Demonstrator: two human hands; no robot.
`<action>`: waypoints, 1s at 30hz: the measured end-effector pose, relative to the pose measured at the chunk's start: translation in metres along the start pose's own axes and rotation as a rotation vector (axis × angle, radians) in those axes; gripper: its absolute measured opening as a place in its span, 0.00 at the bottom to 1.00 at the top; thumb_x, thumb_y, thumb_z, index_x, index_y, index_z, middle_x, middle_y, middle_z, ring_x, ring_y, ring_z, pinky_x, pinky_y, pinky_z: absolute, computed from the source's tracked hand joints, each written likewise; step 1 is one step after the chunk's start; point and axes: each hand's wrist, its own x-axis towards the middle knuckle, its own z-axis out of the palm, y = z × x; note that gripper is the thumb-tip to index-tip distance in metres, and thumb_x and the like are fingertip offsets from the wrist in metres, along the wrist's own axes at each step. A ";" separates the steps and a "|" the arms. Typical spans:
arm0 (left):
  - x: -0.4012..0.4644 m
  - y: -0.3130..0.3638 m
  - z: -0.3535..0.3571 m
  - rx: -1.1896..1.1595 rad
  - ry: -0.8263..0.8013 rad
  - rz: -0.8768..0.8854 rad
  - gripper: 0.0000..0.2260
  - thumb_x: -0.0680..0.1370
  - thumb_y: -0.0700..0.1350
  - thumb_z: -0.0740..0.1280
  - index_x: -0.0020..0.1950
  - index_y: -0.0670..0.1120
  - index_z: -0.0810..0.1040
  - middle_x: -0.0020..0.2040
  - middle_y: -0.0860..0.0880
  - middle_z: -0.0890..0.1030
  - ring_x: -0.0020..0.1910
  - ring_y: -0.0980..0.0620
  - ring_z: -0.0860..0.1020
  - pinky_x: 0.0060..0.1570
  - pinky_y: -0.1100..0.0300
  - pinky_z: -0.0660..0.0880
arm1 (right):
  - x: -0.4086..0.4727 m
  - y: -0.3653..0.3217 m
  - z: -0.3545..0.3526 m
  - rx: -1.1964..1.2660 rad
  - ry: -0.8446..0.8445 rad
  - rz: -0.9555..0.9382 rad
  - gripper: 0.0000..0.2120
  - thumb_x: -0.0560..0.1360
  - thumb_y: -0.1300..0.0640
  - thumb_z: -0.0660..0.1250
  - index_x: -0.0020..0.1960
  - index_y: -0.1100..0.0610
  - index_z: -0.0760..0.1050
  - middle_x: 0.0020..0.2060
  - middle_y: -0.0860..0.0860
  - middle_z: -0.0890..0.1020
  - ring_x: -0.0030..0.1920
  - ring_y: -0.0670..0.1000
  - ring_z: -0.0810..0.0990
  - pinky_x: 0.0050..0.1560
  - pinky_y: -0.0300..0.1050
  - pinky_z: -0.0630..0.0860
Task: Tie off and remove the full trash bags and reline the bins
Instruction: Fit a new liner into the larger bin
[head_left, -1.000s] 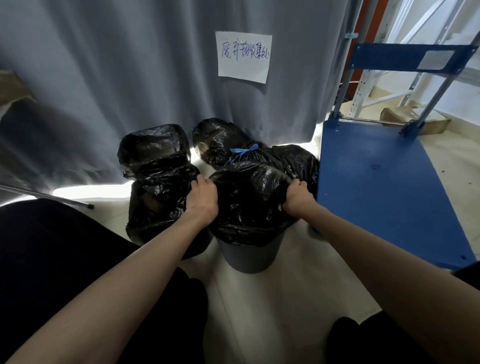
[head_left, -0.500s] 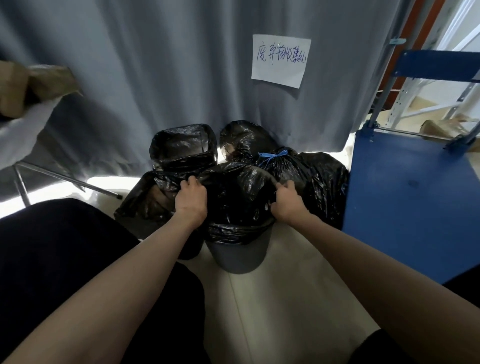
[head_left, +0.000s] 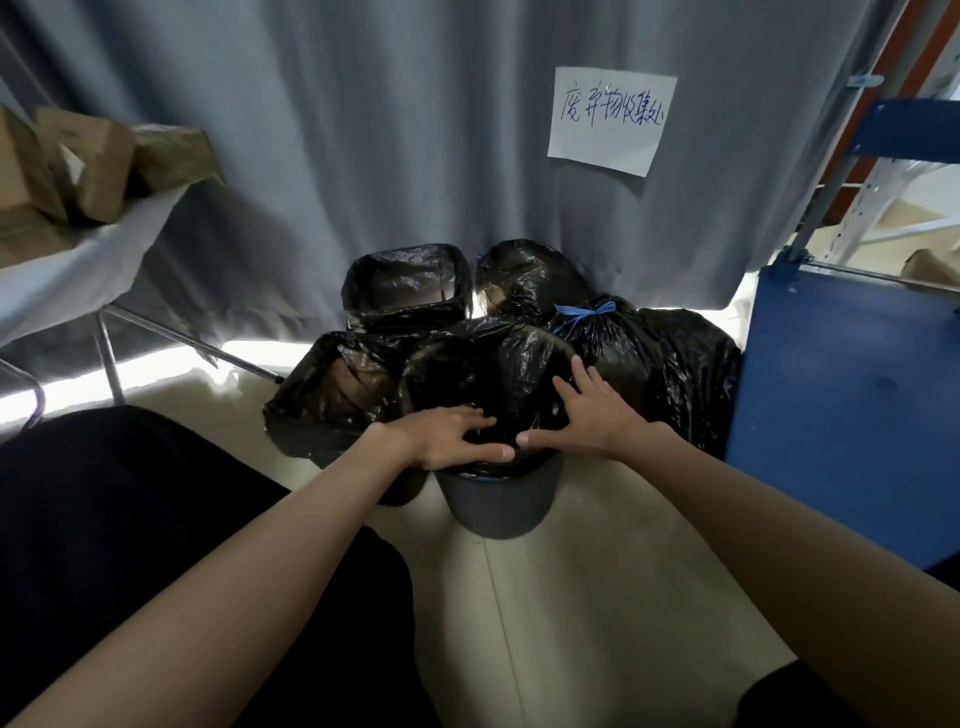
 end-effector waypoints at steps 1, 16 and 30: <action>0.002 0.000 0.002 0.033 -0.008 -0.010 0.42 0.69 0.78 0.51 0.78 0.58 0.59 0.79 0.53 0.56 0.78 0.51 0.54 0.76 0.50 0.52 | 0.000 0.000 0.000 0.010 -0.002 -0.003 0.58 0.64 0.22 0.60 0.80 0.56 0.46 0.78 0.59 0.38 0.78 0.60 0.40 0.77 0.56 0.46; 0.056 0.020 -0.003 0.400 -0.026 -0.146 0.37 0.74 0.57 0.70 0.79 0.55 0.56 0.79 0.50 0.56 0.76 0.46 0.61 0.73 0.49 0.60 | -0.009 0.004 -0.007 -0.087 0.060 0.113 0.41 0.78 0.37 0.59 0.79 0.58 0.46 0.79 0.57 0.41 0.78 0.64 0.46 0.76 0.60 0.52; 0.109 0.059 0.001 0.395 -0.188 -0.163 0.36 0.80 0.62 0.57 0.80 0.51 0.43 0.80 0.48 0.41 0.79 0.43 0.43 0.76 0.43 0.47 | -0.024 0.012 -0.014 -0.038 0.076 0.045 0.29 0.79 0.43 0.58 0.76 0.52 0.62 0.79 0.51 0.51 0.75 0.62 0.58 0.71 0.60 0.60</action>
